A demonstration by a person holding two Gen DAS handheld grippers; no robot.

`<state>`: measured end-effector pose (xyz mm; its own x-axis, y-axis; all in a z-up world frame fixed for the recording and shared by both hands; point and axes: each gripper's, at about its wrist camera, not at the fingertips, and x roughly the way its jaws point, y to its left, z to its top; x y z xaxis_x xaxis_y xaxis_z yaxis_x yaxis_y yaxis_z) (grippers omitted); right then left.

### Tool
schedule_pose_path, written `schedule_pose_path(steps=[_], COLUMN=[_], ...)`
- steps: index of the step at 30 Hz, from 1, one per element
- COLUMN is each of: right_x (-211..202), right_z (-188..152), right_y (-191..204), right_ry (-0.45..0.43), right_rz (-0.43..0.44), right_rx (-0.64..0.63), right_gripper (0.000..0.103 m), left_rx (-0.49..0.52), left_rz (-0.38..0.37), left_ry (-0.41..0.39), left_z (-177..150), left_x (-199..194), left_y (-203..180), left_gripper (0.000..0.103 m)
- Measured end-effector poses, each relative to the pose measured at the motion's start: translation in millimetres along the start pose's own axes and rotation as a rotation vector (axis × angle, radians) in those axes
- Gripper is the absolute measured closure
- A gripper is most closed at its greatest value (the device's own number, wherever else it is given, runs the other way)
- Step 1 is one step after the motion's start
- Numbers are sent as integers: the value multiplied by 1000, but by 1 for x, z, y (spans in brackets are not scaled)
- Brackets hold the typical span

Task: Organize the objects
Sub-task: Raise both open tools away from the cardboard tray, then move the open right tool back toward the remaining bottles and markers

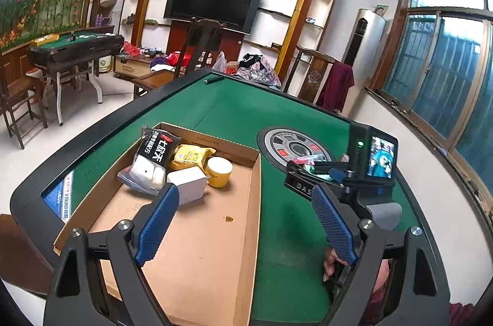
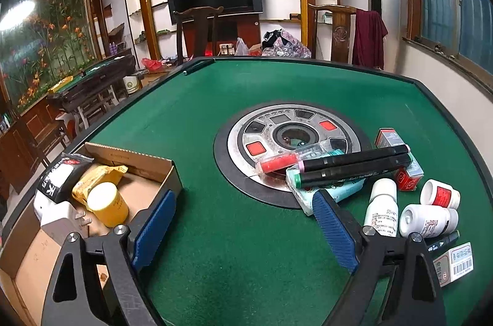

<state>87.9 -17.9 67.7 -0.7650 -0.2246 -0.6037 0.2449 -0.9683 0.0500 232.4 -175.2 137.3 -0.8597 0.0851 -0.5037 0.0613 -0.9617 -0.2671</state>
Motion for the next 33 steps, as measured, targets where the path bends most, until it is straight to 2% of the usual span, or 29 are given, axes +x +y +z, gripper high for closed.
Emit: schedule_pose_path(steps=[7, 15, 27, 33], right_x=[-6, -2, 3, 7], right_z=[-2, -5, -6, -6], right_y=[1, -3, -6, -12], right_ry=[-25, -12, 16, 41], right_rz=[-41, -81, -74, -62], right_rx=[-15, -20, -8, 28], right_gripper=[9, 9, 9, 9], left_rx=[27, 35, 41, 21], left_rz=[-37, -29, -36, -48], left_ry=[23, 9, 30, 84], left_z=[-13, -20, -27, -37], left_x=[-5, -18, -13, 3], left_y=[-9, -12, -16, -17], left_gripper=[15, 15, 15, 15])
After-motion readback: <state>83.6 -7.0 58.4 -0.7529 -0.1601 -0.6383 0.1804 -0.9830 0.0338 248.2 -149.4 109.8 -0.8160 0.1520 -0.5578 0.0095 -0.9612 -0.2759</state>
